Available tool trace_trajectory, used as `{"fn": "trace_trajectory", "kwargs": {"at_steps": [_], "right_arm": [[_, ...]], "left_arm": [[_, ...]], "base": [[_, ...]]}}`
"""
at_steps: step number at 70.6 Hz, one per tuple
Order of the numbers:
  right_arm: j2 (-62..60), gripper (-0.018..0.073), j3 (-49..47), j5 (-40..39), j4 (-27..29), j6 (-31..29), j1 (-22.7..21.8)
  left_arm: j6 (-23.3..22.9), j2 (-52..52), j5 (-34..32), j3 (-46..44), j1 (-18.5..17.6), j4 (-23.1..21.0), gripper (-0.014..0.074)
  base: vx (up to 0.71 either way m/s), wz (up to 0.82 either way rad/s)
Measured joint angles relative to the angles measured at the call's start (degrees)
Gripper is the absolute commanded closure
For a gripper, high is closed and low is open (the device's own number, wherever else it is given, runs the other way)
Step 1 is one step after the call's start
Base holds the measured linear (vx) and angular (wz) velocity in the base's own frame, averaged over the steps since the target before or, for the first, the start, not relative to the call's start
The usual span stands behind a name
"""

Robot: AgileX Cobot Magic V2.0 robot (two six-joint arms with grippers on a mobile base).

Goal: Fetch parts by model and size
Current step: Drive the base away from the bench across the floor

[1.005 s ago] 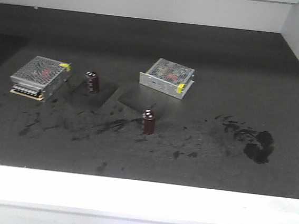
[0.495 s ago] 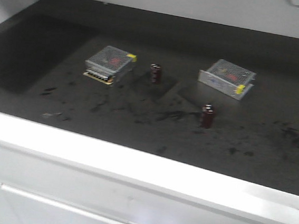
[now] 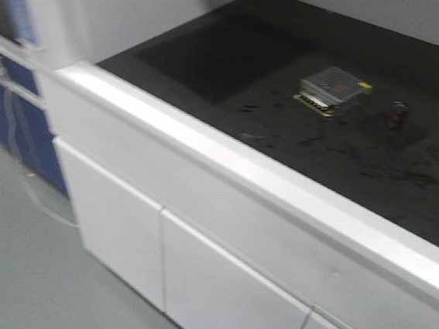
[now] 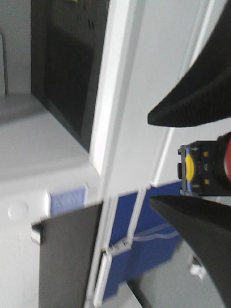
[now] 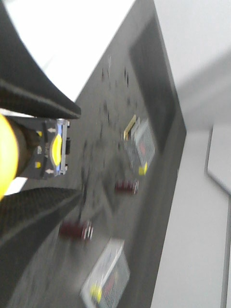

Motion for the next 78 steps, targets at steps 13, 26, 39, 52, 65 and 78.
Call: {"fn": "trace_trajectory", "kwargs": {"at_steps": [13,26,39,52,65,78], "right_arm": [[0.0,0.0561,0.0,0.0,0.0,0.0,0.0],[0.0,0.0561,0.0,0.0,0.0,0.0,0.0],[0.0,0.0561,0.0,0.0,0.0,0.0,0.0],[0.0,0.0561,0.0,0.0,0.0,0.0,0.0],[0.0,0.0561,0.0,0.0,0.0,0.0,0.0],[0.0,0.0561,0.0,0.0,0.0,0.0,0.0]], "left_arm": [[0.0,0.0,0.0,0.0,0.0,0.0,0.0603],[0.0,0.0,0.0,0.0,0.0,0.0,0.0603],[0.0,0.0,0.0,0.0,0.0,0.0,0.0603],[0.0,0.0,0.0,0.0,0.0,0.0,0.0603],[0.0,0.0,0.05,0.0,0.0,0.0,0.0603],[0.0,0.0,0.05,0.0,0.0,0.0,0.0603]], "base": [[-0.18,0.71],[-0.17,0.8],[-0.14,0.89],[-0.1,0.85],[-0.04,0.7],[0.06,0.48]]}}
